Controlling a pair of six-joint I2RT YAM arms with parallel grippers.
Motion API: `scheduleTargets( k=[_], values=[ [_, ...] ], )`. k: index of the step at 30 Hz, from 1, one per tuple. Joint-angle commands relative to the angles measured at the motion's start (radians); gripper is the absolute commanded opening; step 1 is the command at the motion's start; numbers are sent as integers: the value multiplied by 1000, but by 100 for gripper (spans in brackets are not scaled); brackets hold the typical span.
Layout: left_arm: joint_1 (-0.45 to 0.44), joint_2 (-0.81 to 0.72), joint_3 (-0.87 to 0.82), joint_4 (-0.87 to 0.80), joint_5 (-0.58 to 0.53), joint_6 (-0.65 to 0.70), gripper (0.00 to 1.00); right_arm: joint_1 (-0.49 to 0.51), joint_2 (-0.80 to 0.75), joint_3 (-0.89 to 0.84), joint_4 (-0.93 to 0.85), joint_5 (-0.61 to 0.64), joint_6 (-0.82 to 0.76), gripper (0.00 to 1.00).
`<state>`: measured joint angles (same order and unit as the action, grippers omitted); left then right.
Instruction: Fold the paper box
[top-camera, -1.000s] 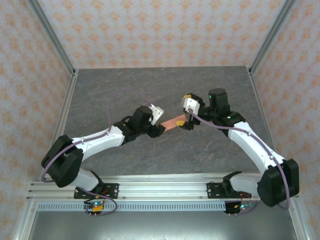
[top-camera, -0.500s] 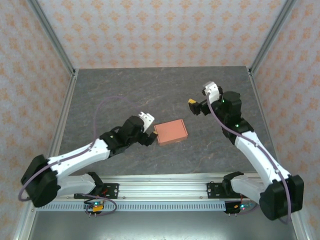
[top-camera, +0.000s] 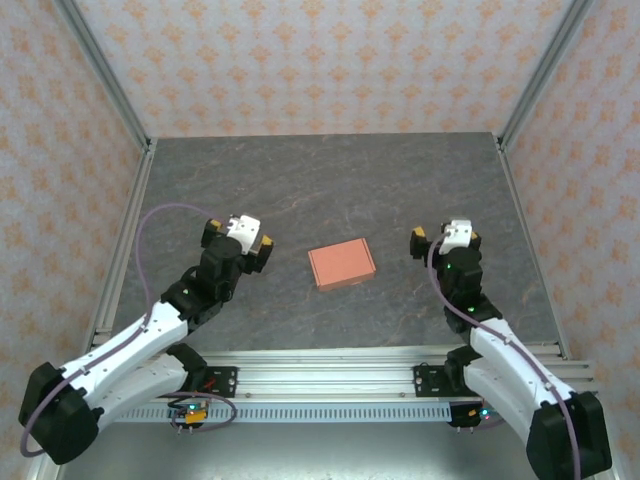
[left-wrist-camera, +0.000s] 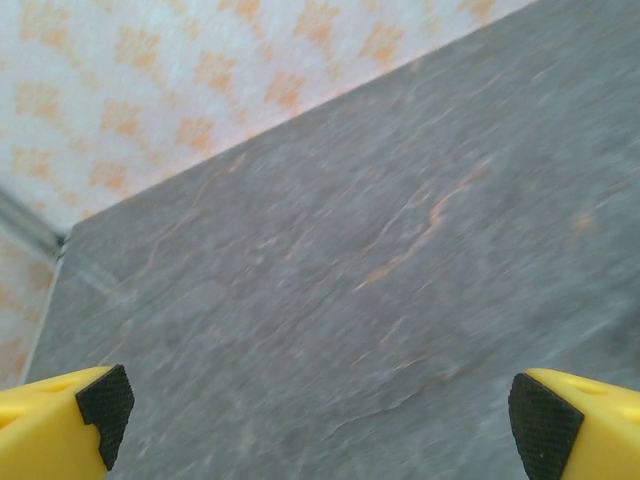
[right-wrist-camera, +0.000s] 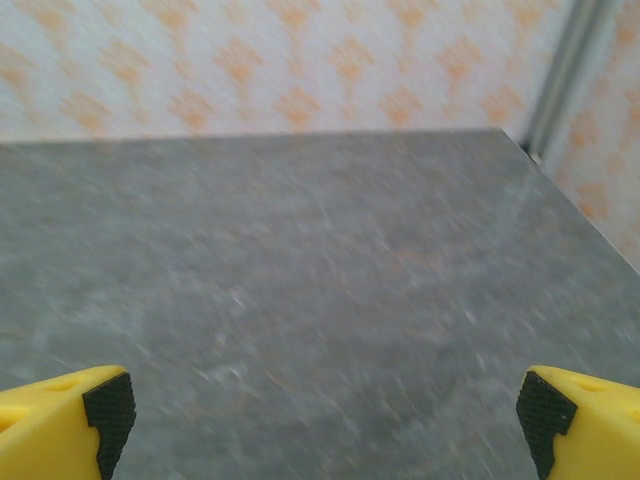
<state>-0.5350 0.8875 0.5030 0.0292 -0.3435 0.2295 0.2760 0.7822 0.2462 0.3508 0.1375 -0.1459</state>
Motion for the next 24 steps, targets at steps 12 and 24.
scheduleTargets(
  k=[12,24],
  values=[
    [306,247,-239,583,107,-67,100,-70,485,22,474,114,17,99],
    [495,529,-160,797,338,-190,100,-294,587,110,412,-119,151,99]
  ],
)
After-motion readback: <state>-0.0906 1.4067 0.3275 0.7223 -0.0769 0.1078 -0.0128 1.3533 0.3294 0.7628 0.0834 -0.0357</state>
